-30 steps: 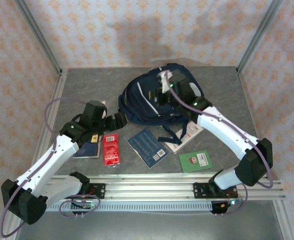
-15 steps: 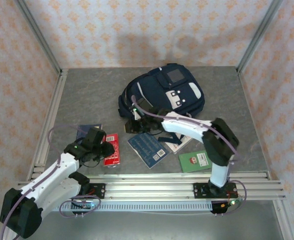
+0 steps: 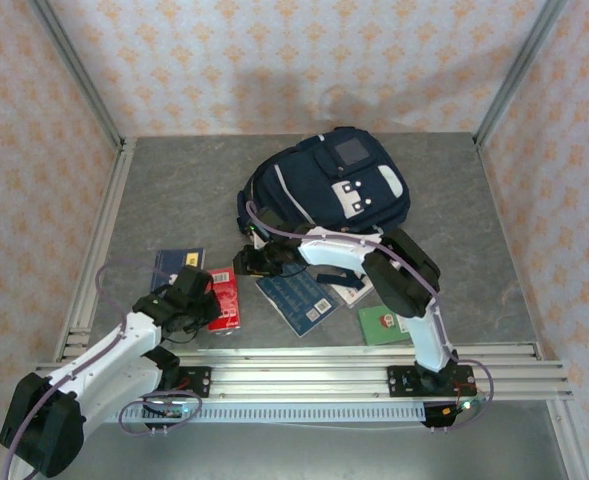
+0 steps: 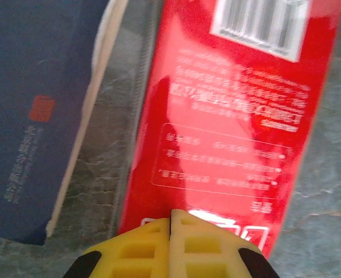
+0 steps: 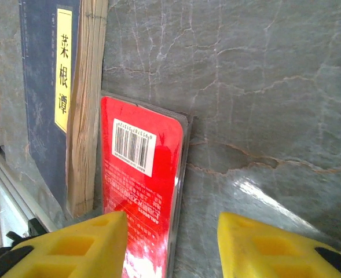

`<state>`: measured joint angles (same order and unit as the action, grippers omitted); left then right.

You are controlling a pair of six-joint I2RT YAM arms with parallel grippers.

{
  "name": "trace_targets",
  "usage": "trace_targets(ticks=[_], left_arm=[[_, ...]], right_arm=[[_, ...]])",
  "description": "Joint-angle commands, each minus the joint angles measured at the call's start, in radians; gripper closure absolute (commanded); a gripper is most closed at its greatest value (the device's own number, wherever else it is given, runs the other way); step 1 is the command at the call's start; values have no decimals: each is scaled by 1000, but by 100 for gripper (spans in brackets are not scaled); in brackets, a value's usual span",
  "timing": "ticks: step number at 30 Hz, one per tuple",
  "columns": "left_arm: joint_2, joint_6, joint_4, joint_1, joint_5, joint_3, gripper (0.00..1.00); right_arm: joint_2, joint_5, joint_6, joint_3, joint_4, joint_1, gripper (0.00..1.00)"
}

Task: Pack the student bag

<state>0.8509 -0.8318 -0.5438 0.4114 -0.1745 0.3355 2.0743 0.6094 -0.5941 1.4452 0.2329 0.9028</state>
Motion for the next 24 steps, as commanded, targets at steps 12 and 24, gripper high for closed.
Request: trace_targets(ticks=[12, 24], left_arm=[[-18, -24, 24, -6, 65, -73, 100], [-23, -15, 28, -7, 31, -69, 100]], right_arm=[[173, 277, -127, 61, -213, 5, 54], [194, 285, -139, 34, -265, 4, 89]])
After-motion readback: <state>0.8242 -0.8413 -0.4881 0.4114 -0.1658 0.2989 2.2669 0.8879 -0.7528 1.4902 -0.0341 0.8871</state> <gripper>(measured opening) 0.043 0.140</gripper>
